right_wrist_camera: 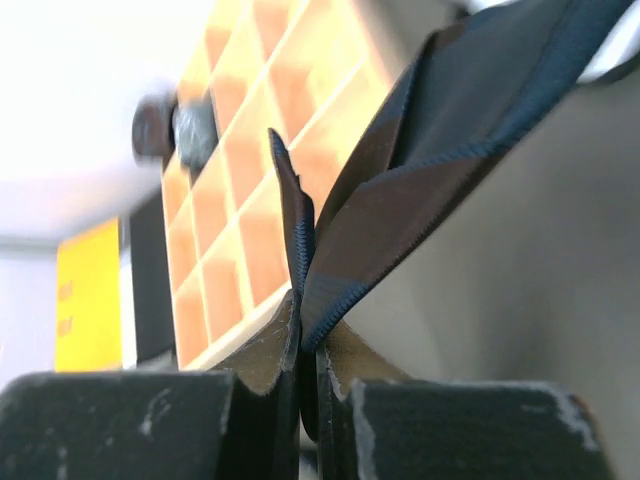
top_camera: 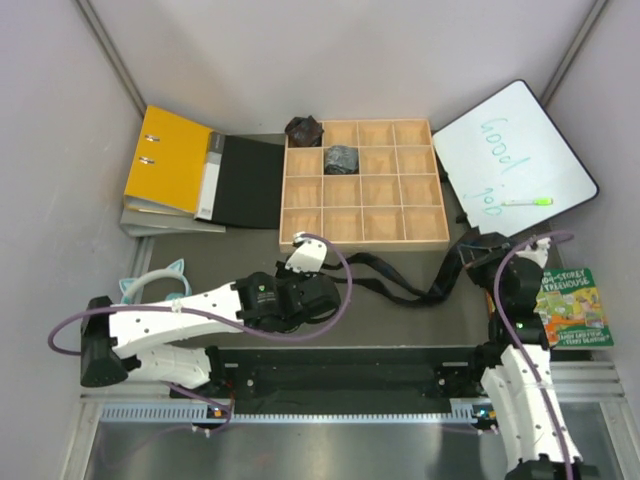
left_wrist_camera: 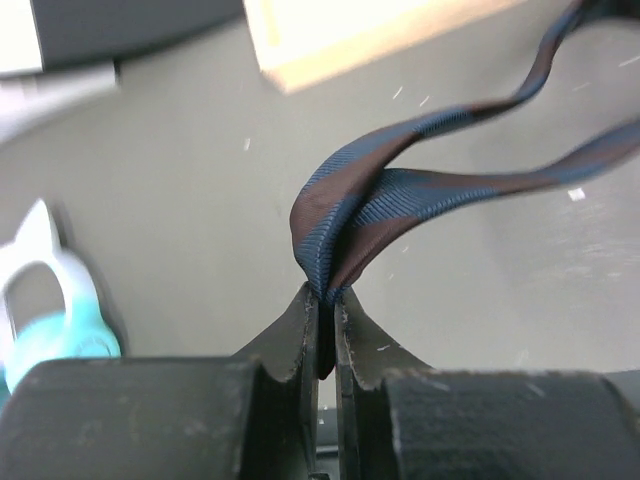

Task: Roll the ties
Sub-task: Flatten out the tie at the center of the board.

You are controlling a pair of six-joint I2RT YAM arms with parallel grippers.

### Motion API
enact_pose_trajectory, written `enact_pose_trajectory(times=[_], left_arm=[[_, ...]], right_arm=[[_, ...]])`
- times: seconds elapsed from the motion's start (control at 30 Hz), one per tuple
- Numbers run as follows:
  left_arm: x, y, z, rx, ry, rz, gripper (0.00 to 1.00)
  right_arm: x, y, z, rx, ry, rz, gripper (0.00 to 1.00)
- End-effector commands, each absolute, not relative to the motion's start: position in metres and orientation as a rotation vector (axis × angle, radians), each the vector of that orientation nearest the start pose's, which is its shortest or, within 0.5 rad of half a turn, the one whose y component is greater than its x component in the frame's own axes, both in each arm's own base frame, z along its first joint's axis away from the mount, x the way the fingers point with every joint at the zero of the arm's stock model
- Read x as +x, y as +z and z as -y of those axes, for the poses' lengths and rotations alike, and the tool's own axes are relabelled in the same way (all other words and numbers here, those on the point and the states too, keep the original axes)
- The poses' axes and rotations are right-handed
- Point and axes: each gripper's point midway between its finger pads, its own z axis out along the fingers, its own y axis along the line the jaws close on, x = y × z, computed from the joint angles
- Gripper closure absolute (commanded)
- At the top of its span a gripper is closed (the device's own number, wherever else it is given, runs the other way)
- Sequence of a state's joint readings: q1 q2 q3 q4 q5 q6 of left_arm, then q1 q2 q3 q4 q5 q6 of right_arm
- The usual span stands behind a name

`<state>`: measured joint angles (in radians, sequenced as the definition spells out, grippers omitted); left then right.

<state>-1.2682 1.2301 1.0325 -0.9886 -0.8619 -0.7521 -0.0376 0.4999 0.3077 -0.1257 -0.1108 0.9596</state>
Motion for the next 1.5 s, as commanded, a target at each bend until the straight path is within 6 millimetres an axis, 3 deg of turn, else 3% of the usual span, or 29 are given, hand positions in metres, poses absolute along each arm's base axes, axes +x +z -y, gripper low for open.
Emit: enact_pose_trajectory(times=[0.0, 0.17, 0.23, 0.27, 0.33, 0.37, 0.43, 0.47, 0.53, 0.57, 0.63, 0.7, 0.73, 0.77, 0.8, 0.83, 0.87, 0.9, 0.97, 1.0, 1.03, 1.07, 1.2, 1.33, 1.43, 1.47], left_arm=[[0.19, 0.235, 0.212, 0.473, 0.055, -1.993, 1.0], [0.182, 0.261, 0.208, 0.56, 0.051, -1.881, 1.0], [0.178, 0.265, 0.206, 0.567, 0.042, -1.847, 1.0], [0.176, 0.263, 0.207, 0.574, 0.037, -1.842, 1.0], [0.174, 0.253, 0.203, 0.59, 0.065, -1.841, 1.0], [0.173, 0.249, 0.201, 0.593, 0.077, -1.846, 1.0], [0.17, 0.238, 0.2, 0.615, 0.13, -1.847, 1.0], [0.169, 0.237, 0.199, 0.622, 0.156, -1.846, 1.0], [0.171, 0.239, 0.197, 0.552, 0.201, -1.839, 1.0], [0.172, 0.239, 0.184, 0.566, 0.282, -1.842, 1.0], [0.171, 0.232, 0.178, 0.471, 0.303, -1.869, 1.0], [0.168, 0.225, 0.168, 0.431, 0.346, -1.898, 0.93], [0.167, 0.224, 0.167, 0.412, 0.345, -1.908, 0.74], [0.165, 0.223, 0.163, 0.41, 0.36, -1.918, 0.67], [0.164, 0.222, 0.164, 0.368, 0.333, -1.926, 0.65], [0.163, 0.222, 0.163, 0.359, 0.323, -1.931, 0.62], [0.161, 0.221, 0.163, 0.356, 0.3, -1.942, 0.59], [0.159, 0.225, 0.16, 0.333, 0.257, -1.951, 0.54], [0.155, 0.23, 0.159, 0.315, 0.181, -1.968, 0.46], [0.152, 0.236, 0.158, 0.293, 0.084, -1.983, 0.45], [0.15, 0.239, 0.157, 0.282, 0.032, -1.99, 0.41], [0.148, 0.238, 0.154, 0.274, -0.01, -1.994, 0.29], [0.14, 0.258, 0.138, 0.165, -0.324, -1.981, 0.05], [0.138, 0.259, 0.13, 0.07, -0.438, -1.975, 0.06], [0.136, 0.248, 0.143, 0.096, -0.39, -2.008, 0.08], [0.137, 0.246, 0.149, 0.096, -0.376, -2.014, 0.08]], right_arm=[[0.266, 0.155, -0.005, 0.934, 0.648, -1.641, 1.0], [0.267, 0.164, 0.031, 1.033, 0.603, -1.504, 1.0], [0.266, 0.159, 0.048, 1.091, 0.551, -1.461, 1.0], [0.266, 0.147, 0.052, 1.15, 0.56, -1.451, 1.0], [0.269, 0.15, 0.059, 1.162, 0.612, -1.368, 1.0], [0.266, 0.129, 0.057, 1.236, 0.66, -1.356, 1.0], [0.268, 0.124, 0.054, 1.23, 0.716, -1.315, 1.0], [0.264, 0.104, 0.051, 1.273, 0.72, -1.335, 1.0], [0.261, 0.093, 0.055, 1.298, 0.673, -1.36, 1.0], [0.259, 0.088, 0.058, 1.292, 0.63, -1.386, 1.0], [0.259, 0.086, 0.063, 1.275, 0.576, -1.393, 1.0], [0.258, 0.083, 0.063, 1.279, 0.568, -1.413, 1.0], [0.259, 0.082, 0.062, 1.28, 0.569, -1.423, 1.0], [0.257, 0.076, 0.061, 1.304, 0.568, -1.441, 1.0], [0.255, 0.07, 0.059, 1.322, 0.573, -1.466, 0.96], [0.26, 0.082, 0.061, 1.31, 0.577, -1.456, 0.88], [0.259, 0.082, 0.061, 1.321, 0.576, -1.465, 0.57], [0.257, 0.078, 0.059, 1.341, 0.583, -1.487, 0.42], [0.258, 0.087, 0.061, 1.345, 0.576, -1.494, 0.22], [0.255, 0.085, 0.061, 1.368, 0.562, -1.517, 0.19], [0.257, 0.098, 0.064, 1.339, 0.55, -1.506, 0.15], [0.256, 0.099, 0.065, 1.35, 0.537, -1.517, 0.07], [0.25, 0.11, 0.067, 1.369, 0.503, -1.527, 0.01], [0.247, 0.12, 0.057, 1.342, 0.528, -1.591, 0.01], [0.248, 0.129, 0.04, 1.275, 0.604, -1.665, 0.01], [0.242, 0.124, 0.034, 1.288, 0.609, -1.71, 0.01]])
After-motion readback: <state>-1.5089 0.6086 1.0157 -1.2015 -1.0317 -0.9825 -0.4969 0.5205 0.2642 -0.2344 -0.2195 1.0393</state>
